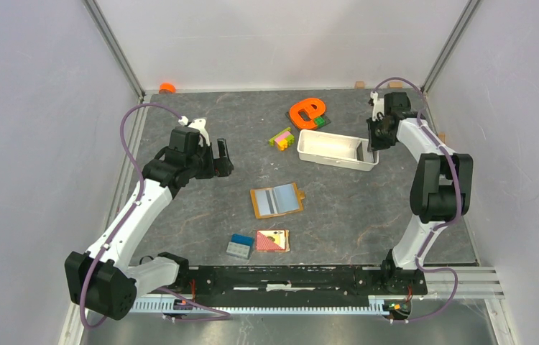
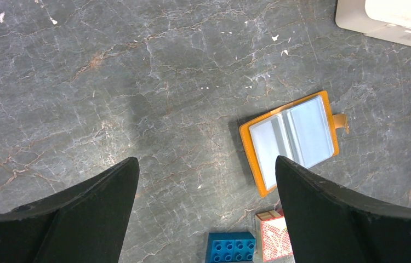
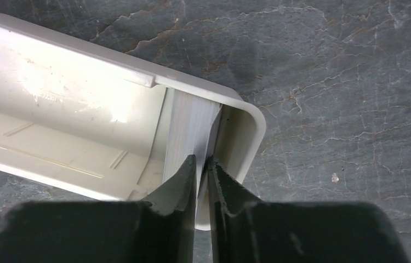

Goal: Put the credit cards into the card holder
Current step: Pick up the credit card from the storage box, then insert the credit card into the card holder.

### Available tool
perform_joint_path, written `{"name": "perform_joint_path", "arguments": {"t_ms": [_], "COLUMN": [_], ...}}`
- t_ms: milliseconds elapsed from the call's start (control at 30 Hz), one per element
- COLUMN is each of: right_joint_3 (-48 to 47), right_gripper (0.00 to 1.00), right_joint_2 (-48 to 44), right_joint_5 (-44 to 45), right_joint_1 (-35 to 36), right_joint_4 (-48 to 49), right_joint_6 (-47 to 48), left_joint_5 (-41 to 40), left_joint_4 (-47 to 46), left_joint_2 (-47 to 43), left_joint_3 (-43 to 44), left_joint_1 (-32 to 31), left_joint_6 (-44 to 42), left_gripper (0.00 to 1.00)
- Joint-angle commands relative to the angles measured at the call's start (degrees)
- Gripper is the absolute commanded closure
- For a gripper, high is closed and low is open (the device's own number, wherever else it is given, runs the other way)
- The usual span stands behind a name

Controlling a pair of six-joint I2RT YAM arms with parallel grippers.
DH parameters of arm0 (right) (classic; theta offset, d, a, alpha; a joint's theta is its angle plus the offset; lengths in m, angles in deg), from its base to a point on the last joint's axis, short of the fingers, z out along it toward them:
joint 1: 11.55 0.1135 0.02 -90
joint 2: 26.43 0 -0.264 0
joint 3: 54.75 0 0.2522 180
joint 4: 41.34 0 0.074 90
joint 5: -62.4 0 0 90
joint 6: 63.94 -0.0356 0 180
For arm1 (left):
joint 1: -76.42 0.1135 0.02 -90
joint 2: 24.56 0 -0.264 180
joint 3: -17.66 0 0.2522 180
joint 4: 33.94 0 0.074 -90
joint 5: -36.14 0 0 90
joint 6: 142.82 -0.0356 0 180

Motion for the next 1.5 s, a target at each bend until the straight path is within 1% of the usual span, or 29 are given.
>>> {"name": "perform_joint_path", "arguments": {"t_ms": [0,133,233,300,400,467,500,600,667,700,733,800,833,933,1033,1133,1233,1400,1467], "right_joint_3": [-2.1,-2.7,-3.6,-4.7,-6.0,-6.1,-6.0,-3.8,-1.0,0.9,2.9,8.5,11.9,19.5,24.4,26.1,28.0,29.7,29.7], "right_gripper": [0.87,0.98,1.00,1.00,1.00,1.00,1.00,1.00,1.00,1.00,1.00,1.00,1.00,1.00,1.00,1.00,1.00,1.00,1.00], "right_joint_2": [-2.3,-2.5,-4.4,-6.2,-9.7,-12.6,-14.1,-18.8,-22.0,-23.3,-24.8,-26.9,-27.6,-27.9,-26.1,-22.4,-19.5,-15.5,-14.0], "right_joint_5": [-0.6,1.8,5.2,8.4,10.8,10.7,10.2,7.1,2.1,0.1,-1.8,-7.0,-10.2,-16.3,-20.8,-22.1,-22.8,-22.8,-22.2], "right_joint_1": [-0.3,-0.3,-0.3,-0.3,-0.3,-0.3,-0.2,0.4,1.0,3.1,4.3,6.7,7.8,13.8,20.9,26.4,30.3,34.0,34.8], "right_joint_4": [-0.2,-1.0,-1.9,-2.7,-3.4,-3.1,-2.9,-1.3,0.3,1.3,2.7,6.8,9.7,17.3,25.2,29.3,33.3,38.7,39.5], "right_joint_6": [0.2,-0.2,-0.5,-1.0,-1.7,-1.8,-3.3,-5.2,-6.6,-7.5,-8.8,-12.7,-15.3,-22.7,-29.2,-32.2,-35.1,-38.9,-39.7], "left_joint_5": [-0.6,-0.3,1.4,4.6,9.1,10.8,11.3,13.5,14.8,15.4,16.3,17.1,17.2,16.2,15.3,14.6,14.2,15.1,15.3], "left_joint_4": [-2.1,-2.2,-2.5,-3.5,-6.3,-7.3,-8.1,-13.4,-16.9,-18.4,-20.4,-22.8,-23.4,-24.5,-26.1,-26.9,-27.7,-30.2,-31.2], "left_joint_2": [-0.2,-0.3,-0.3,-0.4,-0.2,-0.1,-0.3,-0.9,-0.4,0.0,0.8,2.5,3.6,6.0,7.9,9.6,11.3,14.4,15.3], "left_joint_3": [-0.1,-0.2,-0.6,-1.9,-4.6,-5.7,-6.4,-10.4,-12.9,-14.2,-15.2,-16.6,-17.0,-18.0,-19.6,-20.6,-21.5,-22.3,-22.4], "left_joint_1": [0.4,0.4,0.3,0.3,0.1,-0.3,-0.7,-2.1,-3.5,-4.0,-4.6,-6.1,-6.6,-7.8,-8.3,-8.5,-8.7,-8.7,-8.7], "left_joint_6": [-2.9,-2.7,-1.3,1.5,6.3,8.8,10.2,15.2,18.0,19.1,20.2,21.5,21.8,22.3,23.1,23.2,23.1,23.3,23.3], "left_gripper": [0.00,0.00,0.00,0.01,0.03,0.04,0.04,0.04,0.04,0.04,0.06,0.14,0.16,0.15,0.14,0.14,0.16,0.25,0.28]}}
